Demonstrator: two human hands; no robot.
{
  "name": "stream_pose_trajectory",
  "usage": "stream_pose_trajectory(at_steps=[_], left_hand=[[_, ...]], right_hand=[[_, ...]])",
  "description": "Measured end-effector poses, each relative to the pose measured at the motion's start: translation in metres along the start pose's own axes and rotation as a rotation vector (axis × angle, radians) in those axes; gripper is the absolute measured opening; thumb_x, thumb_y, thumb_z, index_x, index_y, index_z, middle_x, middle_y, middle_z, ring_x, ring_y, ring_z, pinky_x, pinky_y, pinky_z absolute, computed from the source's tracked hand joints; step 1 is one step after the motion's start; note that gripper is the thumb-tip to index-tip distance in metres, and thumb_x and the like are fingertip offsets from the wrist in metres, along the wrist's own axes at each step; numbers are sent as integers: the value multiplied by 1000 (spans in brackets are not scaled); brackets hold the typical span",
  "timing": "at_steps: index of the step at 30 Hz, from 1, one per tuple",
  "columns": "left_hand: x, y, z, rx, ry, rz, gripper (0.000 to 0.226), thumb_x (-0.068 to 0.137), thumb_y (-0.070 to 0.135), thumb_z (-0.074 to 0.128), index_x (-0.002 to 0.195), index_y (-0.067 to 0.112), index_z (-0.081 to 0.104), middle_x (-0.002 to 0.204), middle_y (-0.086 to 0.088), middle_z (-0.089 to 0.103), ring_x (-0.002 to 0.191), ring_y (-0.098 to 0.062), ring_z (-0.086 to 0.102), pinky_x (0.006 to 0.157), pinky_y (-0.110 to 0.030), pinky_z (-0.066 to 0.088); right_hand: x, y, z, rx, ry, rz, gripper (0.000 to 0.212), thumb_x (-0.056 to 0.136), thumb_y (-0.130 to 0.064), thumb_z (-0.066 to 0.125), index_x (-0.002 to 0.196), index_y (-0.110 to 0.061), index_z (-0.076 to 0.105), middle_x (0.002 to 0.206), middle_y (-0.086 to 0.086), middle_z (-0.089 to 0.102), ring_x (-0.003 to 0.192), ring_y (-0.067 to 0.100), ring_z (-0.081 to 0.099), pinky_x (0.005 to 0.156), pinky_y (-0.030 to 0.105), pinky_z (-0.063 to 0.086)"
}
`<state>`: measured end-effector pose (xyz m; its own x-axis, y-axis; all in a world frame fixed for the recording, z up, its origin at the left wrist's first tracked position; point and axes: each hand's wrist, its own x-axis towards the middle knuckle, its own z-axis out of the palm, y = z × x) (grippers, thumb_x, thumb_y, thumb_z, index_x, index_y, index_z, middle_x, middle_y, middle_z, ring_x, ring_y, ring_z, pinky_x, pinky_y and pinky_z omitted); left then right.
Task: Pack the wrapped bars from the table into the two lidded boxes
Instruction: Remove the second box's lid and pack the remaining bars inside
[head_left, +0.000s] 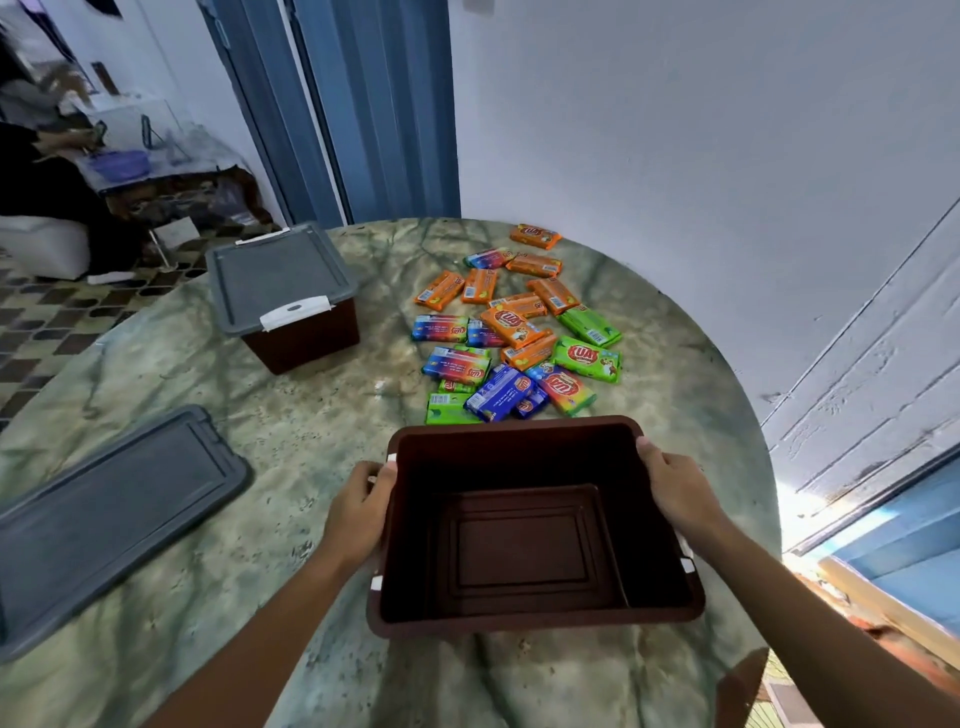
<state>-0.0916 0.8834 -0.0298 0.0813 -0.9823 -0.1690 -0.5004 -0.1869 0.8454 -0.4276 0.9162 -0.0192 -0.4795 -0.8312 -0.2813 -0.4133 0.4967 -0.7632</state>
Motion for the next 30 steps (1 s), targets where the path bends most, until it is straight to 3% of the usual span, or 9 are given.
stream_pose_trajectory(at_steps=[3, 5, 6, 8, 11, 16, 20, 23, 30], left_hand=[[14, 13, -9, 254, -121, 116, 17, 99, 30, 42, 98, 24, 58, 93, 2, 62, 91, -19, 61, 68, -29, 42], [27, 33, -13, 607, -158, 165, 20, 94, 29, 47, 107, 19, 58, 111, -4, 56, 106, -26, 56, 82, -37, 45], [33, 50, -11, 753, -144, 182, 32, 91, 32, 50, 119, 17, 56, 122, -5, 52, 114, -29, 52, 91, -41, 44], [42, 89, 0, 787, -112, 234, 51, 85, 39, 53, 132, 18, 49, 132, -8, 49, 120, -30, 49, 97, -44, 42], [70, 136, 36, 665, -156, 299, 48, 86, 35, 60, 130, 17, 52, 125, -9, 60, 112, -28, 56, 92, -37, 46], [143, 142, 115, 892, -362, 212, 48, 82, 37, 66, 121, 13, 52, 118, -11, 60, 104, -29, 57, 81, -38, 49], [172, 119, 148, 1061, -336, 192, 65, 72, 46, 77, 121, 14, 49, 120, -13, 52, 111, -31, 52, 84, -41, 47], [178, 113, 158, 1099, -317, 186, 75, 68, 43, 81, 126, 14, 43, 121, -16, 52, 113, -34, 51, 88, -43, 47], [179, 111, 154, 1098, -316, 251, 70, 69, 40, 79, 124, 16, 42, 115, -11, 59, 106, -30, 56, 82, -40, 49]], right_hand=[[16, -12, -24, -5, -153, 11, 34, 95, -28, 55, 75, -3, 67, 65, 5, 58, 57, 19, 51, 53, 25, 36], [32, -27, -40, 1, -260, 17, 8, 88, -17, 61, 89, -15, 68, 75, 3, 62, 62, 19, 53, 56, 23, 41], [44, -32, -43, 19, -284, 25, 11, 86, -15, 62, 96, -17, 67, 83, 3, 63, 66, 21, 55, 59, 25, 44], [71, -45, -37, 23, -272, 6, 19, 85, -15, 63, 104, -17, 66, 92, 7, 64, 69, 22, 58, 63, 29, 47], [112, -62, -10, -81, -278, -90, 26, 84, -15, 65, 110, -12, 65, 95, 11, 64, 74, 23, 57, 62, 31, 48], [168, -69, 45, -507, -352, -304, 33, 85, -25, 66, 110, -3, 64, 111, 17, 64, 101, 30, 59, 82, 35, 47], [183, -64, 72, -812, -248, -392, 62, 79, -45, 72, 122, -8, 50, 124, 19, 53, 114, 36, 51, 89, 41, 45], [187, -62, 82, -846, -200, -418, 69, 75, -47, 75, 122, -6, 46, 122, 20, 55, 112, 37, 53, 84, 41, 48], [187, -68, 75, -819, -184, -461, 61, 74, -50, 72, 113, -9, 50, 111, 15, 62, 101, 35, 60, 74, 37, 45]])
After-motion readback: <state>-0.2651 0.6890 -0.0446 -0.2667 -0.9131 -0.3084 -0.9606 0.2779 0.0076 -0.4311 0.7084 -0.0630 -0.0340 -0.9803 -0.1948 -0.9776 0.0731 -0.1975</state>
